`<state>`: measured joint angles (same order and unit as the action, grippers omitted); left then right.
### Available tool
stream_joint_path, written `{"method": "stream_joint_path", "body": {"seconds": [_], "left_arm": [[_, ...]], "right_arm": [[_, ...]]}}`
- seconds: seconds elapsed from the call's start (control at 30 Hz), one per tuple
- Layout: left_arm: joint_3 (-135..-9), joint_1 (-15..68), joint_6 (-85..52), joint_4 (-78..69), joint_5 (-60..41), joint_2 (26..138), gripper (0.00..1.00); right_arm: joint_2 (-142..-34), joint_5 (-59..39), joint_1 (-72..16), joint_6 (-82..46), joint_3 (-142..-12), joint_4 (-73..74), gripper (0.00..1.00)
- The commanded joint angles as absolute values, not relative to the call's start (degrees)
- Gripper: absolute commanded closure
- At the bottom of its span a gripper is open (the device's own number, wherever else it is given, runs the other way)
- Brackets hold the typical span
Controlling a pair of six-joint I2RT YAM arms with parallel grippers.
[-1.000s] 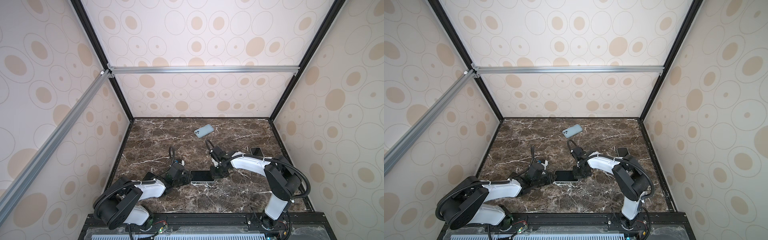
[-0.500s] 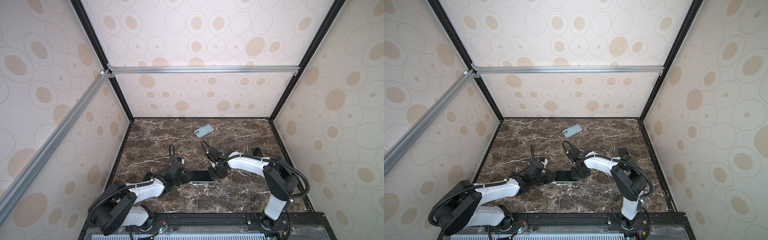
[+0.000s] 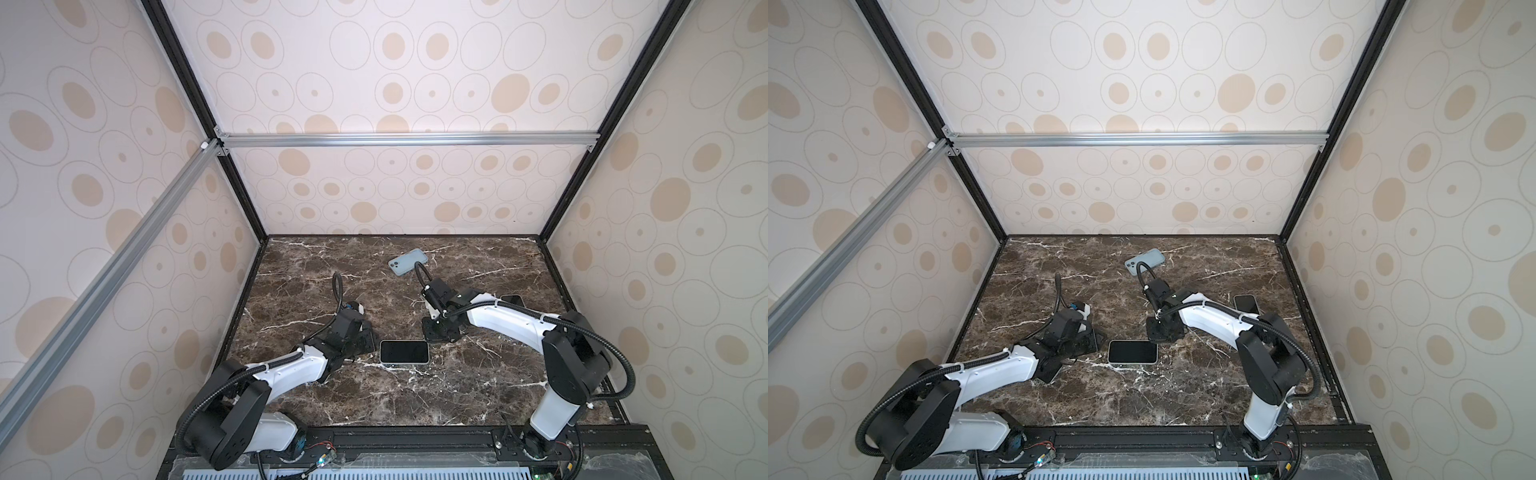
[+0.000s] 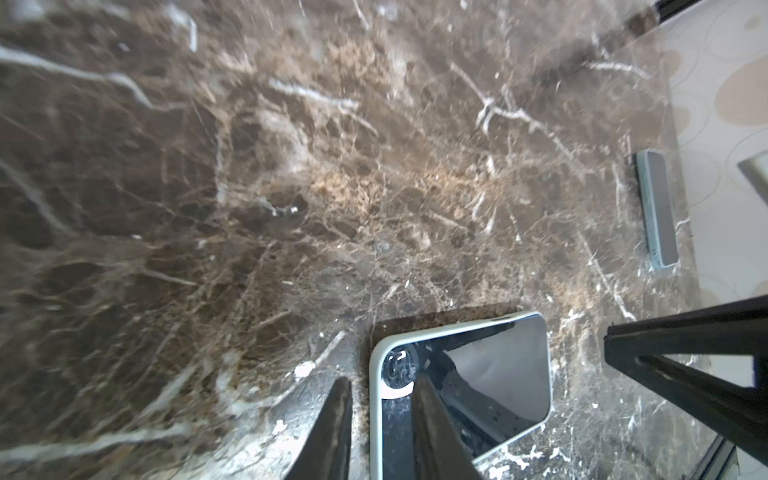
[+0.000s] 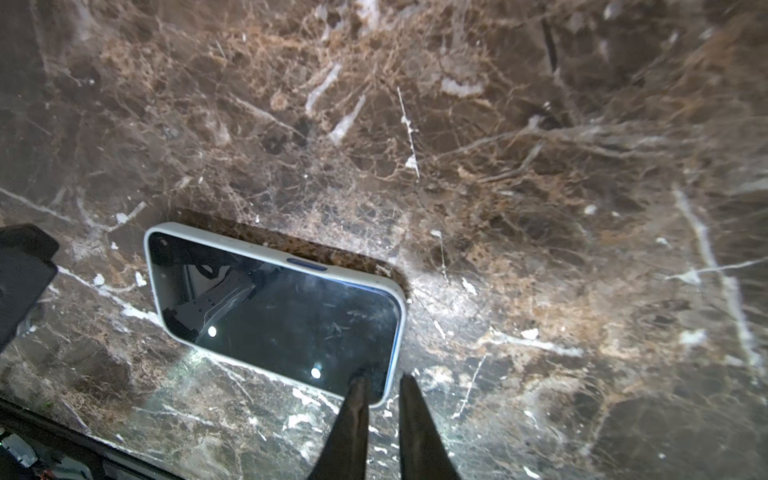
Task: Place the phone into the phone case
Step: 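Open both grippers and lift them away from the cased phone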
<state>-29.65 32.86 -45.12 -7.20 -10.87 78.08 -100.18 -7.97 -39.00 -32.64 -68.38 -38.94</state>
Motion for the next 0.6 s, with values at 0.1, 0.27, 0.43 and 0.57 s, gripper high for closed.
{"method": "stream_joint_path", "body": {"seconds": [0.1,0.27,0.43,0.57], "left_arm": [[-32.0,32.7,-44.4,-8.8,-14.8,81.6,0.74],[-31.7,32.7,-44.7,-9.3,-16.1,83.5,0.75],[-29.9,32.6,-45.7,-10.8,-16.5,83.7,0.76],[-29.0,32.7,-46.1,-11.4,-16.9,84.0,0.76]], "right_arm": [[-103.6,-9.8,-38.2,-31.8,-67.1,-37.0,0.82],[-105.4,-9.3,-38.1,-31.1,-66.3,-36.5,0.84],[-108.4,-9.6,-38.1,-30.9,-64.0,-35.0,0.86],[-110.6,-10.1,-38.1,-31.3,-62.8,-34.8,0.86]]}}
